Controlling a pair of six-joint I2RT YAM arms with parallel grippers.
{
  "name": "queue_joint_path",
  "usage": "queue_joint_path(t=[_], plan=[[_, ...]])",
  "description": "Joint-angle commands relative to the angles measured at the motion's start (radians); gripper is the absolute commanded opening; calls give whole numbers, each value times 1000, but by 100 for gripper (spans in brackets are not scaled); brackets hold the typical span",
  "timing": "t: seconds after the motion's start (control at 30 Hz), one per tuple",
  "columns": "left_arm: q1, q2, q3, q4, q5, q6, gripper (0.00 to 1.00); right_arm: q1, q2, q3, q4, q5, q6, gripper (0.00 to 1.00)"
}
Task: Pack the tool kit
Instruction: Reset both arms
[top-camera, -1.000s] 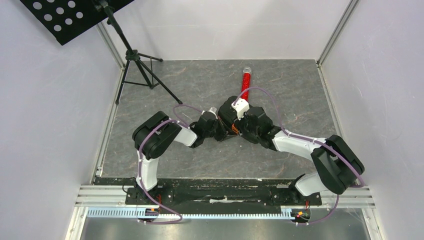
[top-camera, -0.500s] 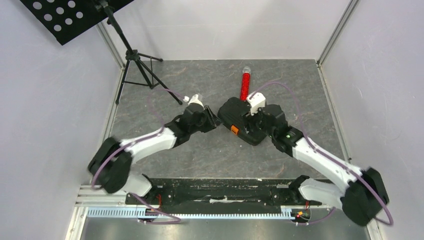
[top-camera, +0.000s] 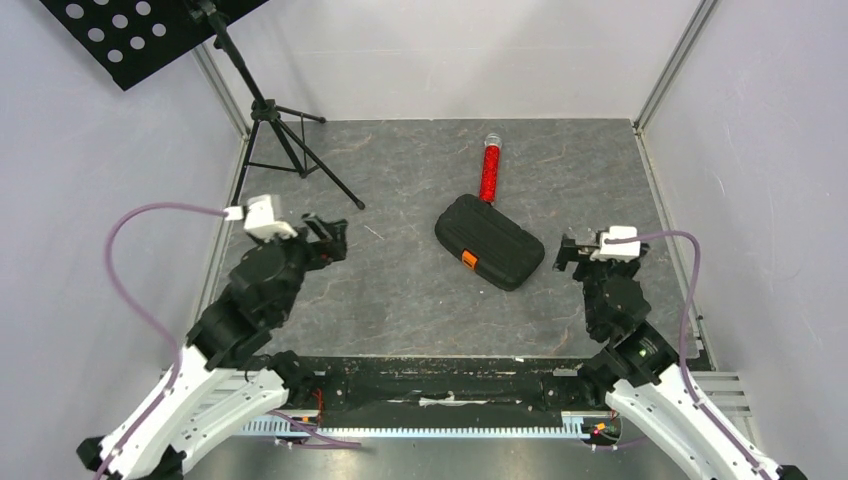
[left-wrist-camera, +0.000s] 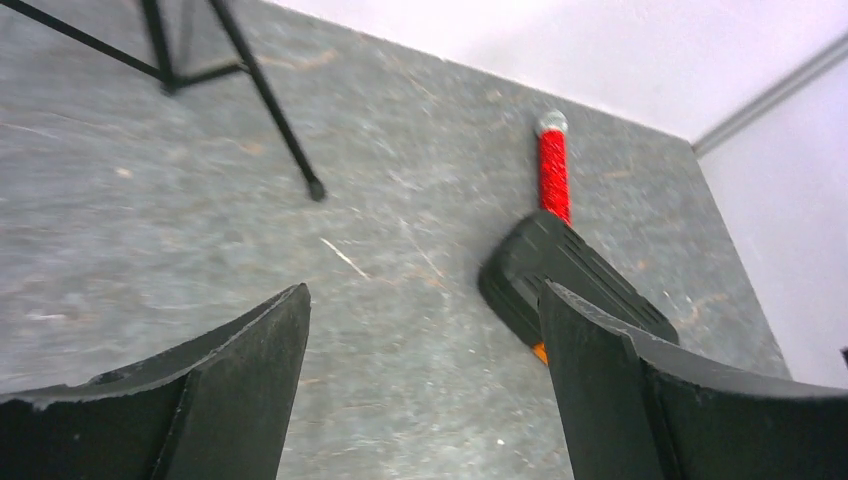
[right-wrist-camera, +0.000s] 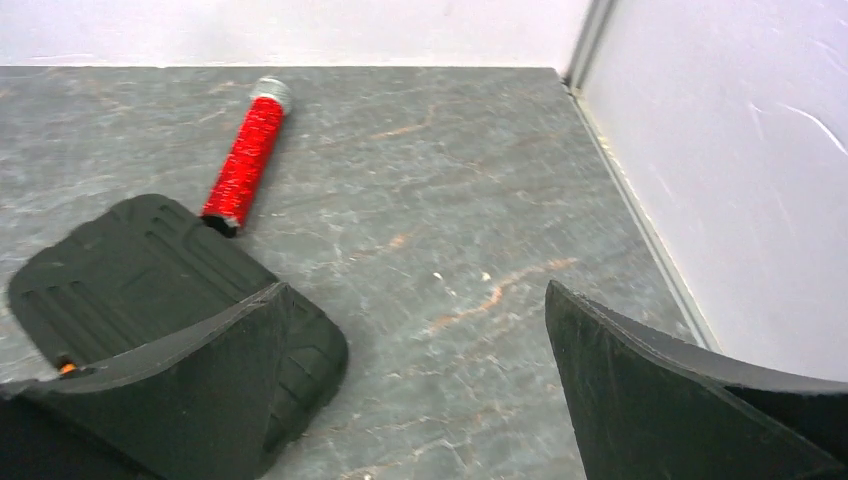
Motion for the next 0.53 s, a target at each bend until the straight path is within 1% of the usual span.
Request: queue_joint_path(t=[0.0, 0.1, 0.23, 0.37, 0.5], plan=[[3, -146, 1, -100, -214, 159, 90, 0, -115, -59, -18, 158, -27, 98], [3, -235, -32, -64, -269, 224, 90, 0, -179, -87, -2, 162, -43, 98], [3, -315, -104, -4, -323, 280, 90, 1, -221, -109, 12, 191, -56, 98], [3, -356, -183, 42, -368, 290, 90, -1, -224, -104, 11, 195, -76, 98], [3, -370, -219, 79, -399, 307, 90, 0, -216, -109, 20, 192, -95, 98]])
